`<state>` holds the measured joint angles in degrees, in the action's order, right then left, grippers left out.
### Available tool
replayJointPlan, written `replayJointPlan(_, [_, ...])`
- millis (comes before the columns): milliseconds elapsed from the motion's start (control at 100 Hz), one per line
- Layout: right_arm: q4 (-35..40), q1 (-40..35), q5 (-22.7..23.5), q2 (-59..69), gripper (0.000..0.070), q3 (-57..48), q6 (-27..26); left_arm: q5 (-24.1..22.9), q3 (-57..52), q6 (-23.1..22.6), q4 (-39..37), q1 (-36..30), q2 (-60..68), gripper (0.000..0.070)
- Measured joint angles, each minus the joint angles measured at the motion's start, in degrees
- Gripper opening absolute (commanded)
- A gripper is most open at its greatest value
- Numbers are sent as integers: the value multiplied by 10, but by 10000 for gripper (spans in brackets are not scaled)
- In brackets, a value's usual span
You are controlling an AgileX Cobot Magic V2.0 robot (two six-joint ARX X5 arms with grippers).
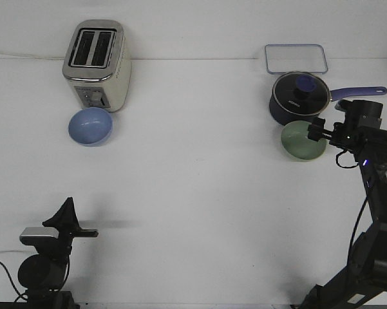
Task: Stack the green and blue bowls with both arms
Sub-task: 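Reach the right gripper forward to the pale green bowl's rim, then grasp the green bowl and carry it toward the table center, nearer the robot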
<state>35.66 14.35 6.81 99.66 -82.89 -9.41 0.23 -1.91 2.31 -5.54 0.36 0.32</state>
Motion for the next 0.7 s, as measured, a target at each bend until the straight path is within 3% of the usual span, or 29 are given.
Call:
replayJointPlan(250, [-2,2,27,82,579,-3,2,0,0,0,0,0,0,13])
replayJointPlan(410, [-9,2,46,96,242,-4,7,0,0,0,0,0,0,13])
replayJointPlan(500, [-11,2,52,97,12,-4,9,0,0,0,0,0,0,13])
replayJointPlan(700, [7,4,69,95,0,-16,21,0,0,0,0,0,0,13])
